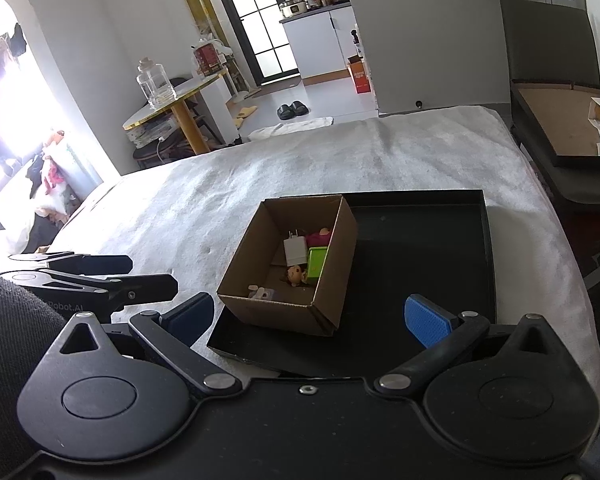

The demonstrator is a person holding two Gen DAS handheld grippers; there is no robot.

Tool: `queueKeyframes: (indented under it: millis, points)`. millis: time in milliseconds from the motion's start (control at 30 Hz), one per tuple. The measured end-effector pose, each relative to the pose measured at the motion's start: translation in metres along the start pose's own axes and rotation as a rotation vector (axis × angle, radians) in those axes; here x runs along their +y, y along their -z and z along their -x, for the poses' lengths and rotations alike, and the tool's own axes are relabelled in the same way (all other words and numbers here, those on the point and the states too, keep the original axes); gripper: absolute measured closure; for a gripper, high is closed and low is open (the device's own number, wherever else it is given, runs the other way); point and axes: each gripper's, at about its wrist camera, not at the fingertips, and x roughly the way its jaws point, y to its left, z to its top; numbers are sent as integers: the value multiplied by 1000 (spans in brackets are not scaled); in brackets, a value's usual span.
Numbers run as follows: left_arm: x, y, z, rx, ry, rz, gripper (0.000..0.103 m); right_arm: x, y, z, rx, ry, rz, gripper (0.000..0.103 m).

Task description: Organize rigid objects

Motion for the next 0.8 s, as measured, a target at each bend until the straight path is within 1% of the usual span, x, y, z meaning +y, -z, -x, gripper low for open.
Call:
queueKeyframes:
  millis: [400, 600, 700, 800]
  points:
    - [-1, 0, 1, -5, -16, -8, 6, 2, 1, 1, 4, 13, 0, 0]
    - [1, 0, 0, 7, -18, 4, 6, 2, 1, 1, 5, 12, -2, 0]
    - [-1, 0, 1, -2, -23, -5, 6, 1, 1, 0, 6, 14, -3, 0]
    - [-1, 1, 1, 3, -15, -1, 6, 1, 2, 0, 7, 14, -4, 0]
